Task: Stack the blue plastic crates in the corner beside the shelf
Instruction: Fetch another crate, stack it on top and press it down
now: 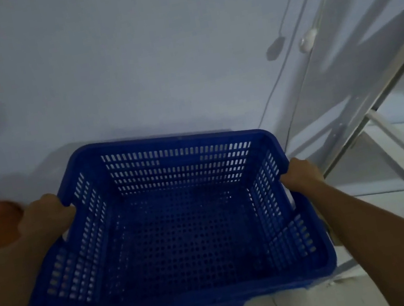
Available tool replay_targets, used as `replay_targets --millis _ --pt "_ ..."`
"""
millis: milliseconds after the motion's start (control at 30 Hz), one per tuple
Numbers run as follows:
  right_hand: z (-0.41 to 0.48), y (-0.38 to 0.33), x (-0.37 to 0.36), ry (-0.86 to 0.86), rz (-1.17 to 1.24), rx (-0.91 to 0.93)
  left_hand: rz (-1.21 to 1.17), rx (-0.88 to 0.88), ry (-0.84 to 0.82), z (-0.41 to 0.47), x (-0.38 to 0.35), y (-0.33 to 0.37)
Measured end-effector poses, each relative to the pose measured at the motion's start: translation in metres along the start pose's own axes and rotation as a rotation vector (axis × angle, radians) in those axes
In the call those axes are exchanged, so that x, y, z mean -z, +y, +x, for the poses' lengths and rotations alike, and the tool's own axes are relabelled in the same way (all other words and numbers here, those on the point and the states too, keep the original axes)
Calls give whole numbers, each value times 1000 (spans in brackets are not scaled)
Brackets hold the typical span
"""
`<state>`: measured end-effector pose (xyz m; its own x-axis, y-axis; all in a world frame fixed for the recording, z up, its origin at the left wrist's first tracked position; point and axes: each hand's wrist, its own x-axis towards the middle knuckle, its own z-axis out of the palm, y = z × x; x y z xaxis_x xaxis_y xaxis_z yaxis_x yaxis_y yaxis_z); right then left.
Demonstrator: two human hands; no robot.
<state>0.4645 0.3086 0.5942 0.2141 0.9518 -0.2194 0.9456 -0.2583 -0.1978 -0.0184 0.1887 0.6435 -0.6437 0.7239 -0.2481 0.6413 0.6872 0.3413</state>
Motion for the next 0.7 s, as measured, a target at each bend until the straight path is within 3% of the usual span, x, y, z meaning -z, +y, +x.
replay_targets --millis 267,700 --pt "28 -17 -38 26 -29 -61 -24 -34 -93 9 0 20" --pt "49 -32 -45 67 -17 -75 -27 -26 -35 49 -21 16"
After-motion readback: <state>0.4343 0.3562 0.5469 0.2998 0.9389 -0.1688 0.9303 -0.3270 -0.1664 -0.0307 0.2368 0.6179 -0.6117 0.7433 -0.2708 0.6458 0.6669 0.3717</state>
